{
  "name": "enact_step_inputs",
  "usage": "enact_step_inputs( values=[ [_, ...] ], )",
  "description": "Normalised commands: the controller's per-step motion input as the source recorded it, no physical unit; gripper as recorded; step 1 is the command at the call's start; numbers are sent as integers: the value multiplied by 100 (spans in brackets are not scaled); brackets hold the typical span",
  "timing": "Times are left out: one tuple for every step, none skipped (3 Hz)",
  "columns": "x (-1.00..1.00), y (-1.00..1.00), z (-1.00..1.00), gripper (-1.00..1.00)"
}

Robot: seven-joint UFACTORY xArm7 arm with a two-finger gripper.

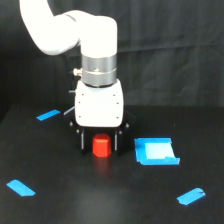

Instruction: Pick up the red object from the table

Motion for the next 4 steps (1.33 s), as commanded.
enact_step_inputs(
  values=[
    [2, 5, 45, -97],
    [-3, -6, 13, -89],
    [-4, -8, 8, -85],
    [-2, -4, 20, -89]
  ],
)
